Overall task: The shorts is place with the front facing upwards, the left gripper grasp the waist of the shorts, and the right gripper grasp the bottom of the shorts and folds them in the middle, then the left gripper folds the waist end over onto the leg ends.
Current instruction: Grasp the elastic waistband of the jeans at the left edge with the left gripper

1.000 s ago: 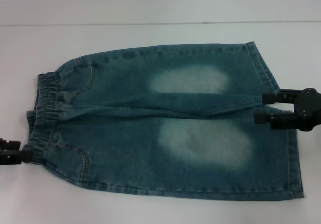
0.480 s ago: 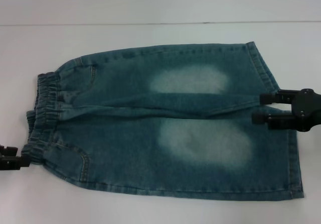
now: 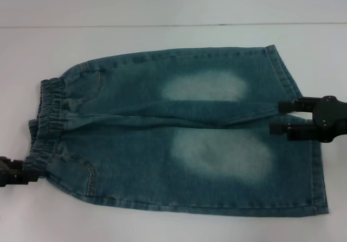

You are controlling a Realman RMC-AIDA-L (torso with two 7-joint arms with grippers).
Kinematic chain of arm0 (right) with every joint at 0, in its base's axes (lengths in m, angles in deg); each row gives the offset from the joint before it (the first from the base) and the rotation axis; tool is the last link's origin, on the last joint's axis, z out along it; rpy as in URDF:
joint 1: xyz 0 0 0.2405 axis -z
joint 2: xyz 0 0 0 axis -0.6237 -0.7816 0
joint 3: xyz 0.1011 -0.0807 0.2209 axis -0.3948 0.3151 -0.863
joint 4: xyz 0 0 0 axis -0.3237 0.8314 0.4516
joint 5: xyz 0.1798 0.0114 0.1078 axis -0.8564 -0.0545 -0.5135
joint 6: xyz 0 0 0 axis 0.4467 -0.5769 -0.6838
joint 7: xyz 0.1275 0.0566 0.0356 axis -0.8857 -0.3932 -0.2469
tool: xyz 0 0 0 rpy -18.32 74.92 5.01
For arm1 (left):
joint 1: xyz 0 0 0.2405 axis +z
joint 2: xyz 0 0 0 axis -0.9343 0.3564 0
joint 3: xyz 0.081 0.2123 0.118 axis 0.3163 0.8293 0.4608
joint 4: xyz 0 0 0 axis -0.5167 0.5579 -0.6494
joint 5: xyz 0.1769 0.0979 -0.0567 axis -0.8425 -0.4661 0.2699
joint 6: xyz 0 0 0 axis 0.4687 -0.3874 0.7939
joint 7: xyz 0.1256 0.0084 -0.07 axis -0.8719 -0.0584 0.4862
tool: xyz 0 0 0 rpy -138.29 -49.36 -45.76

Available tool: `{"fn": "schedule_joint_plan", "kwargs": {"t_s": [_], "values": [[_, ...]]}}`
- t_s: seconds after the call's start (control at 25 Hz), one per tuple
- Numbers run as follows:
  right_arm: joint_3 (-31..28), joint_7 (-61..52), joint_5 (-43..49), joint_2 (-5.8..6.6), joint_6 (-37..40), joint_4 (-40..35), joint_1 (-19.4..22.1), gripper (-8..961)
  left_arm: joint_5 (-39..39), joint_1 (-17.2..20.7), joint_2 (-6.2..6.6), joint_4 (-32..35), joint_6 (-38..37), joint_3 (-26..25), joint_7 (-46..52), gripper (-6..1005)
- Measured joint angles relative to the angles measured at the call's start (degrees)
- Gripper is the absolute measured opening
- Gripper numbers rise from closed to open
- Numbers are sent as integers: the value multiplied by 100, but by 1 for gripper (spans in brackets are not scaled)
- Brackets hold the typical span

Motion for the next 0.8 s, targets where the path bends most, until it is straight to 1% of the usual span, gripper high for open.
{"fn": "schedule_joint_plan", "kwargs": {"t_s": [0.28,0.8], "values": [[1,1,1,1,19,0,2,819,-24,-62,-31,-20,66,58,36,528],[-20,9,1,2,-4,0,-24,819,46,-171,-34,-65,-259,66,-8,522]]}}
